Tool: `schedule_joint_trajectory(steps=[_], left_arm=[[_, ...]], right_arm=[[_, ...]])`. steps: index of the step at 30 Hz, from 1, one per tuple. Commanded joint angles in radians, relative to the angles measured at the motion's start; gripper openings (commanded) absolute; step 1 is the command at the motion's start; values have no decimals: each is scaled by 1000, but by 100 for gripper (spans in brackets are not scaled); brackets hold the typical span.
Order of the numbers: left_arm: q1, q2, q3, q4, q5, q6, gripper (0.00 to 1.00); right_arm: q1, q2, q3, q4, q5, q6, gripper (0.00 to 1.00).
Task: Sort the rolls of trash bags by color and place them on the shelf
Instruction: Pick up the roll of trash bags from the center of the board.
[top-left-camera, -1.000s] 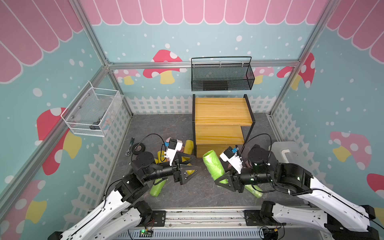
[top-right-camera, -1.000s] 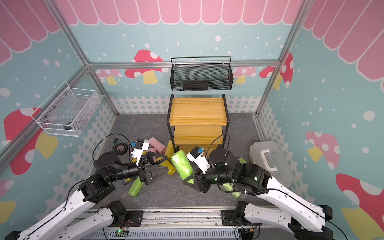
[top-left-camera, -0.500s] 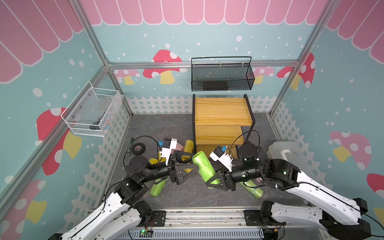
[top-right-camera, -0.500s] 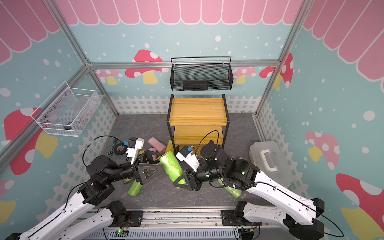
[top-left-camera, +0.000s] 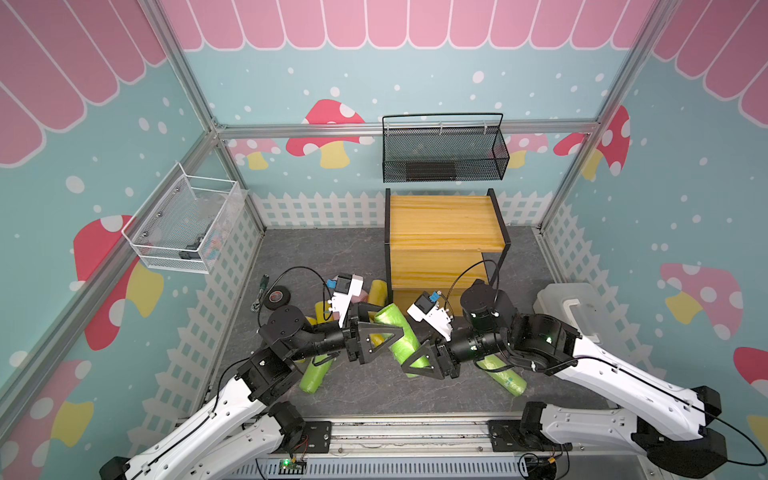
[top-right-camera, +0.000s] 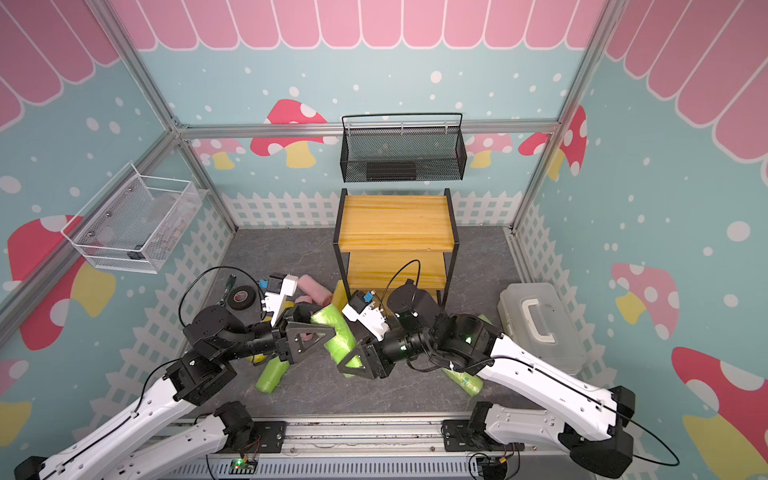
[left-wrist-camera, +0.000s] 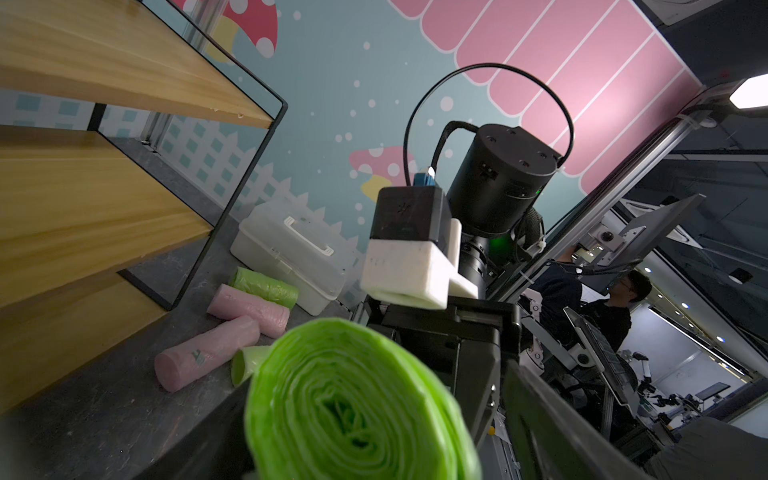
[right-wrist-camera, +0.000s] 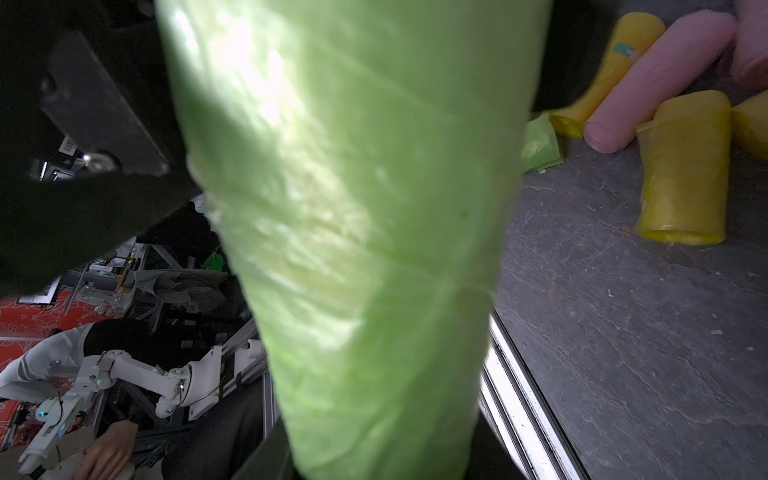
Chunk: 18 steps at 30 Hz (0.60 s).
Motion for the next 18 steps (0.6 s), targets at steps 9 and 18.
schedule_joint_trajectory(steps=[9, 18], left_arm=[[-10, 10, 26, 9, 56, -21, 20], [-10, -3, 5, -29, -88, -49, 0]], right_arm=[[-9, -16, 65, -23, 58, -17, 0], [-31, -39, 105, -97, 246, -2, 70]])
